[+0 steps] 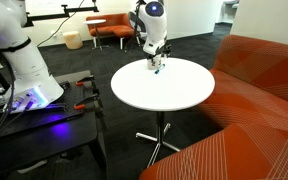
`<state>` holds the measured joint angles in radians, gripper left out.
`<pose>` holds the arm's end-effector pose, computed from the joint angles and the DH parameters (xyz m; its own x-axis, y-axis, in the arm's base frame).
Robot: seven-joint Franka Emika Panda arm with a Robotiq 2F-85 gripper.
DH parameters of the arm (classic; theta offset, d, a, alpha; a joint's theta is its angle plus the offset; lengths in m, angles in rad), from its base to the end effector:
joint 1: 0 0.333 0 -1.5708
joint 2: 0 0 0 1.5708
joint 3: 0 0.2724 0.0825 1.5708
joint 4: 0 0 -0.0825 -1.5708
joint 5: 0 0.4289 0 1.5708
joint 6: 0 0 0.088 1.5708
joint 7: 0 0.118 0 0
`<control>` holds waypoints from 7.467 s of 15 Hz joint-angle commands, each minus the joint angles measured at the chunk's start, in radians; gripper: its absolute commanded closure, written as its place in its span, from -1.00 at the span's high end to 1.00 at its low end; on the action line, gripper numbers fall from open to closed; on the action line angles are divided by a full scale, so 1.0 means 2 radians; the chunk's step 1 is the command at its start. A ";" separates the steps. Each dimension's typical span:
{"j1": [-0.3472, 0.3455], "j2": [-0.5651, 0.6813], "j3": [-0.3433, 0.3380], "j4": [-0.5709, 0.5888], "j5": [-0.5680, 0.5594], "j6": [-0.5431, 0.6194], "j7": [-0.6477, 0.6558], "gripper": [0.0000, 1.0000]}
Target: Put the marker into the white mug.
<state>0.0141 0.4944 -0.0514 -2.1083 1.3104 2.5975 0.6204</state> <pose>0.5704 -0.0376 0.0847 -0.1378 -0.8318 -0.5376 -0.9303 0.2950 -0.2180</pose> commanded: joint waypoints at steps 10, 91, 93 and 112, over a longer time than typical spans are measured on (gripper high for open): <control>0.005 0.073 0.002 0.042 0.014 0.025 0.024 1.00; -0.083 0.028 -0.015 0.078 0.088 -0.416 -0.140 -0.90; -0.081 0.034 -0.014 0.083 0.078 -0.440 -0.138 -0.90; -0.074 0.122 -0.013 0.153 0.048 -0.595 -0.096 -0.90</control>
<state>-0.1310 0.6950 -0.0700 -1.8656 1.4206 1.4695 0.3809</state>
